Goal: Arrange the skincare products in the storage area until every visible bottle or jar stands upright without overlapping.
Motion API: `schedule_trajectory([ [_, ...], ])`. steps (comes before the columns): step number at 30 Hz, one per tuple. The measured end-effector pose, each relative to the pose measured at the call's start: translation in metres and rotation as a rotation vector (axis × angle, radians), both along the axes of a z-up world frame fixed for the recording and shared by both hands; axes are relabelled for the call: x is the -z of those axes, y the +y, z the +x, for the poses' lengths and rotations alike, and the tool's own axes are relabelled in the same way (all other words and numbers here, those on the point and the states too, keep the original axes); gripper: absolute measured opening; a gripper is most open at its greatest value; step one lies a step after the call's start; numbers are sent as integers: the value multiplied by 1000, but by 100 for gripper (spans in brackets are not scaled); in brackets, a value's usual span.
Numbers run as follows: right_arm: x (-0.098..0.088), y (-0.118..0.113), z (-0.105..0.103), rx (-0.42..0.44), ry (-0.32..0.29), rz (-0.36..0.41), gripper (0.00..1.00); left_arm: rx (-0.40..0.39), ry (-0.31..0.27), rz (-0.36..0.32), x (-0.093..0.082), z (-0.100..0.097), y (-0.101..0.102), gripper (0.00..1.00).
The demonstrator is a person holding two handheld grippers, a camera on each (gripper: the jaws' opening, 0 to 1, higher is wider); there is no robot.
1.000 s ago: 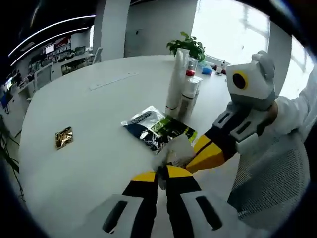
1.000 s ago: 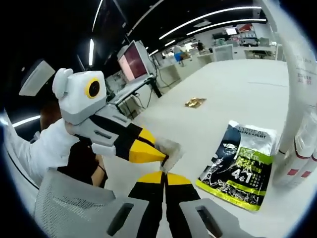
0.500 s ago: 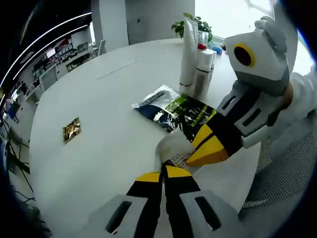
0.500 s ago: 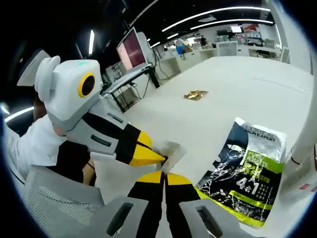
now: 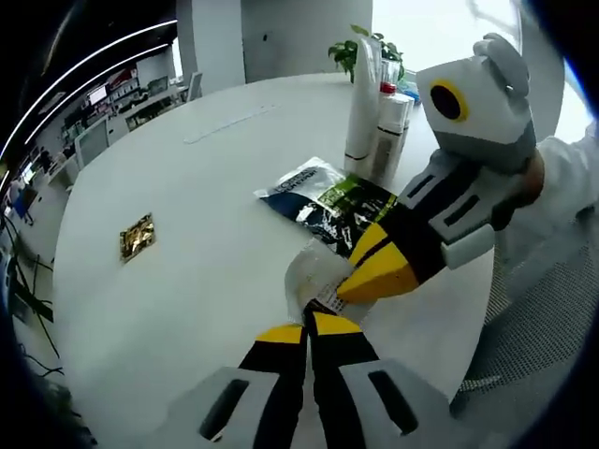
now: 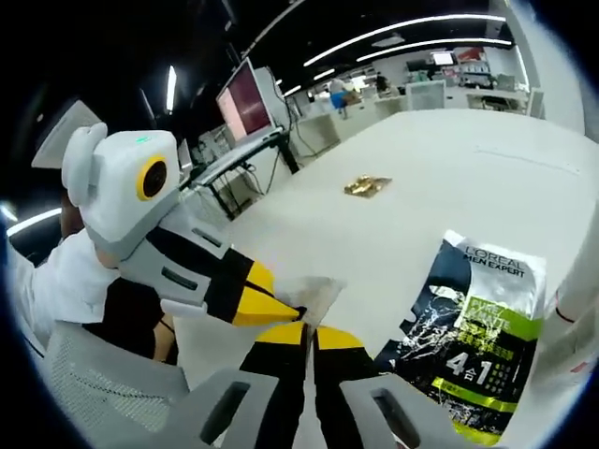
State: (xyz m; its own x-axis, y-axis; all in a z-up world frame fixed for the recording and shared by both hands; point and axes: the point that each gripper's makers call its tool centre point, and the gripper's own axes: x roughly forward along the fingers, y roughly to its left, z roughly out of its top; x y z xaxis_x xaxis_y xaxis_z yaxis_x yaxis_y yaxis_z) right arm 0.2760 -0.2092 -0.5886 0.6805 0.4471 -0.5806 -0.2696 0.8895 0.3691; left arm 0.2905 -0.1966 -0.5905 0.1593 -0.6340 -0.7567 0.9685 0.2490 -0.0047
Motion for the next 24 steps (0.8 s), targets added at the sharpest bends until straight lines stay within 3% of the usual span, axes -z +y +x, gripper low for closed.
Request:
schedule_trajectory([
  [2, 6, 0, 0, -22, 8, -73, 0, 16, -12, 27, 4, 0, 1, 0],
  [6, 15, -1, 3, -22, 31, -115, 0, 30, -21, 36, 5, -1, 2, 0],
  [11, 25, -5, -1, -47, 41, -179, 0, 9, 18, -20, 1, 4, -1, 0],
  [19, 29, -6, -2, -55, 58, -197, 0, 51, -7, -15, 6, 5, -4, 0],
  [24, 31, -9, -5, -49, 69, -199, 0, 36, -67, -40, 0, 15, 0, 3],
])
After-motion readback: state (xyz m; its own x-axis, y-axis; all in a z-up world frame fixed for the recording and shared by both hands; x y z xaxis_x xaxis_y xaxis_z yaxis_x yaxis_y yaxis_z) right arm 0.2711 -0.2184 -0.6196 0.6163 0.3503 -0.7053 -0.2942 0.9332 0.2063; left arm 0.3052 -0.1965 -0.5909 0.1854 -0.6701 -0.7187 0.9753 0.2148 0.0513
